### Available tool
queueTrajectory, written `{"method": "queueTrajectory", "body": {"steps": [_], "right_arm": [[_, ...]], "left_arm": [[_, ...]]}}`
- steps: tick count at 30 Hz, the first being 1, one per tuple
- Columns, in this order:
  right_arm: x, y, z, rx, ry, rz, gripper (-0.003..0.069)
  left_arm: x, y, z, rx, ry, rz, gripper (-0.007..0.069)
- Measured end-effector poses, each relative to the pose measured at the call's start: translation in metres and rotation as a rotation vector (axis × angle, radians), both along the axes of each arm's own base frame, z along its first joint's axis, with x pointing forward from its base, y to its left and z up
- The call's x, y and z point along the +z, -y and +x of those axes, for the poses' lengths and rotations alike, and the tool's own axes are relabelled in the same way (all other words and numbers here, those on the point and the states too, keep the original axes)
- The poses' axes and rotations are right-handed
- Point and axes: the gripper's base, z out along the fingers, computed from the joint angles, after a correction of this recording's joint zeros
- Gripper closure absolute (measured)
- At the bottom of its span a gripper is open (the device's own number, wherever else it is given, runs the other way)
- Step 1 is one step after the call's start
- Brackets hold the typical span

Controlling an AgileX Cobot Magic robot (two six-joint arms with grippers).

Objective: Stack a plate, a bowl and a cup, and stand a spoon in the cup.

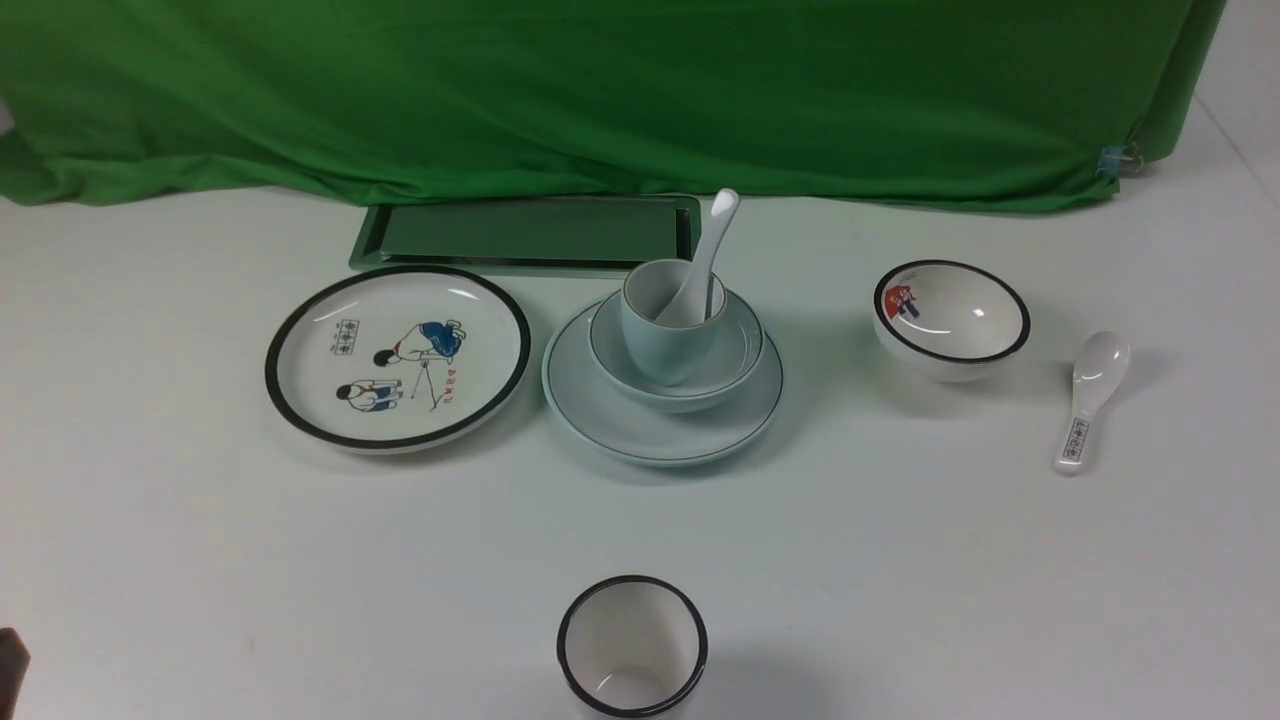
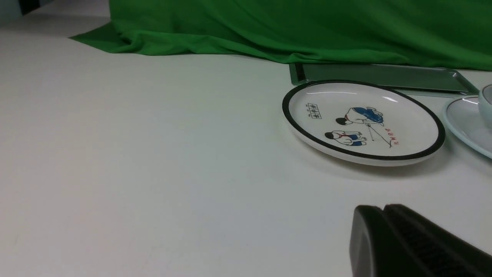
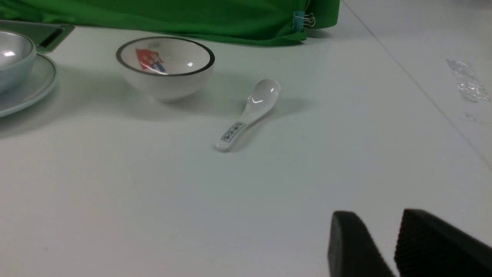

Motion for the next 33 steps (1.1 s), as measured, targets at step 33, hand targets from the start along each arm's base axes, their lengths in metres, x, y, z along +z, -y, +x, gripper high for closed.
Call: {"method": "queueTrajectory", "body": {"steps": [33], "right_arm": [[0.0,0.0,0.0,0.0,0.0,0.001,0.0417]], "left_arm": [[-0.0002,-0.0011,-0.0001,0.018,-0.003,0.01,0.0653]]}}
